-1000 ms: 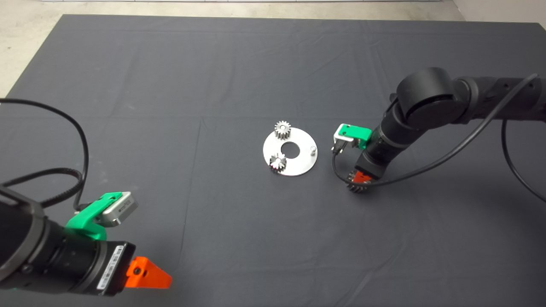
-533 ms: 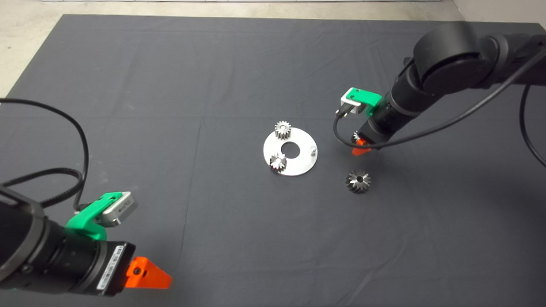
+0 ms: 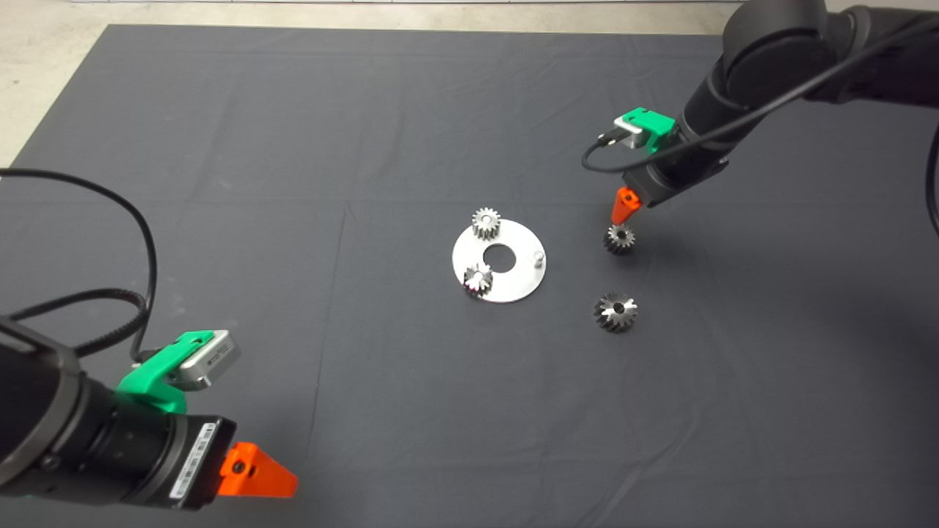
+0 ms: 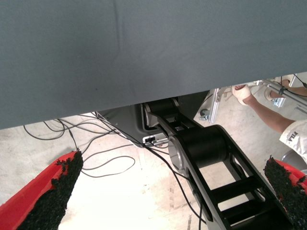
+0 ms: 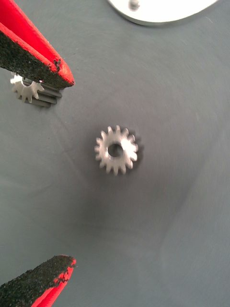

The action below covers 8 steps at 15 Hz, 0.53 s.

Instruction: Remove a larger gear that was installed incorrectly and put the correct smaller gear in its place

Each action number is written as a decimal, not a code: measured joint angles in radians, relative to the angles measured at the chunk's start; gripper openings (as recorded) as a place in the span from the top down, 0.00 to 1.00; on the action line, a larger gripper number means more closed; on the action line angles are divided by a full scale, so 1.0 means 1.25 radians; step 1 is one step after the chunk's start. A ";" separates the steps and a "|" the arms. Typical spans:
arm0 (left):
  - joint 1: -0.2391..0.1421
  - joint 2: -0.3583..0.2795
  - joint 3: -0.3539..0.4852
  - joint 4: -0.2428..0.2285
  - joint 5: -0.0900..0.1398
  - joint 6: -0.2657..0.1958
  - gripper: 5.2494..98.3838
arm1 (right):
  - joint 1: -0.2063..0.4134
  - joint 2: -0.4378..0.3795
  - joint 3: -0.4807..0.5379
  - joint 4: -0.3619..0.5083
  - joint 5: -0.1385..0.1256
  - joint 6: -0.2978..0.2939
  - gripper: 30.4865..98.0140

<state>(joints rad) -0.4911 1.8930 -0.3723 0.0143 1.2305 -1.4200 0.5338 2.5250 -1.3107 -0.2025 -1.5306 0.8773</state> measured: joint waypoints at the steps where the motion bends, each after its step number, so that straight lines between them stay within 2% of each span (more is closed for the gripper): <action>1: 0.000 0.000 0.000 0.000 0.000 0.000 0.01 | 0.002 0.010 -0.029 0.023 0.000 0.013 0.09; 5: 0.000 0.000 0.000 0.000 0.000 0.000 0.01 | 0.001 0.031 -0.118 0.141 0.003 0.043 0.09; 8: 0.000 0.000 0.000 0.000 0.000 0.000 0.01 | 0.002 0.044 -0.144 0.198 0.001 0.052 0.09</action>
<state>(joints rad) -0.4914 1.8930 -0.3723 0.0143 1.2304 -1.4200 0.5357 2.5796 -1.4911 0.0445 -1.5294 0.9422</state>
